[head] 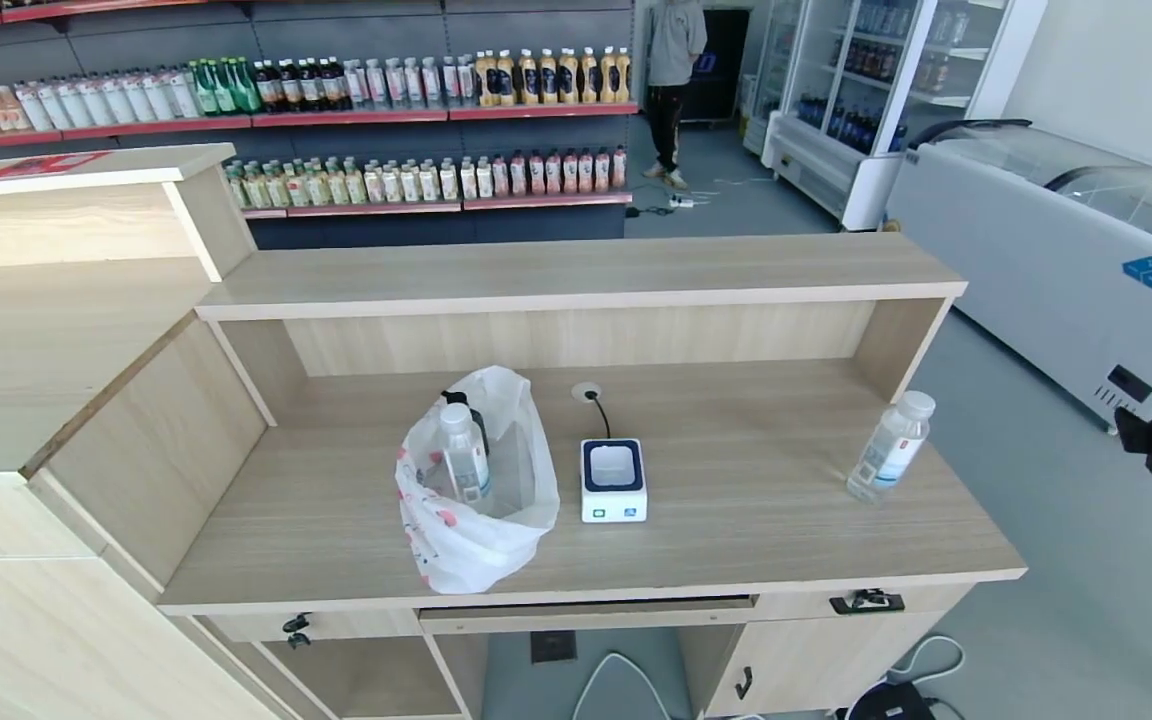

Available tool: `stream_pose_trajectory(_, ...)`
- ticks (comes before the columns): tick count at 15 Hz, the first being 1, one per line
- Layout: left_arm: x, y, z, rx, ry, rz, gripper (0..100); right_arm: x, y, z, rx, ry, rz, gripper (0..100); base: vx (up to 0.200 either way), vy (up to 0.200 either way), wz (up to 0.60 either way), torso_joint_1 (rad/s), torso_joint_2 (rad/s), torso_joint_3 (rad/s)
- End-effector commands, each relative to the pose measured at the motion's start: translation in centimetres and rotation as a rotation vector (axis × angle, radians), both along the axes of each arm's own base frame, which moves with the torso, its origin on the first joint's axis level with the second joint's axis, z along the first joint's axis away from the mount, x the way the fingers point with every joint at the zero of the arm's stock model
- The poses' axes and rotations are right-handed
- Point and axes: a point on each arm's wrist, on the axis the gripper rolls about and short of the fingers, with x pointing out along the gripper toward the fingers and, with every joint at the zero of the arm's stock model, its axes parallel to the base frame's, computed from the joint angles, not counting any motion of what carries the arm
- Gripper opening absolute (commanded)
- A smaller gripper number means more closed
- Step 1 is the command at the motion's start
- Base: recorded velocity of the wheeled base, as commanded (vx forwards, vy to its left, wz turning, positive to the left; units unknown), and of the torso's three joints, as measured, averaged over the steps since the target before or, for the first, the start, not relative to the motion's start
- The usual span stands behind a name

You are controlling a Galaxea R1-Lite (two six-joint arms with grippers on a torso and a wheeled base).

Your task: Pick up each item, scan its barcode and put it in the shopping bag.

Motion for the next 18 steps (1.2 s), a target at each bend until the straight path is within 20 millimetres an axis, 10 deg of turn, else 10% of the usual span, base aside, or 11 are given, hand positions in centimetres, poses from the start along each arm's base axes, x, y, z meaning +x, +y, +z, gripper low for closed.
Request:
stream_pose_trajectory(1,0.0,0.0,0.0,-0.001,0.001,0.000,100,1.5,-1.6,-5.0,0.084,0.042,-0.014,100,0.000,0.000,0.00,0.000,0.00,0.000)
stream_pose_trajectory(18,0.0,0.0,0.0,-0.001,0.002,0.000,100,8.3,1.8,-12.8,-0.106,0.079,0.426,100,0.000,0.000,0.00,0.000,0.00,0.000)
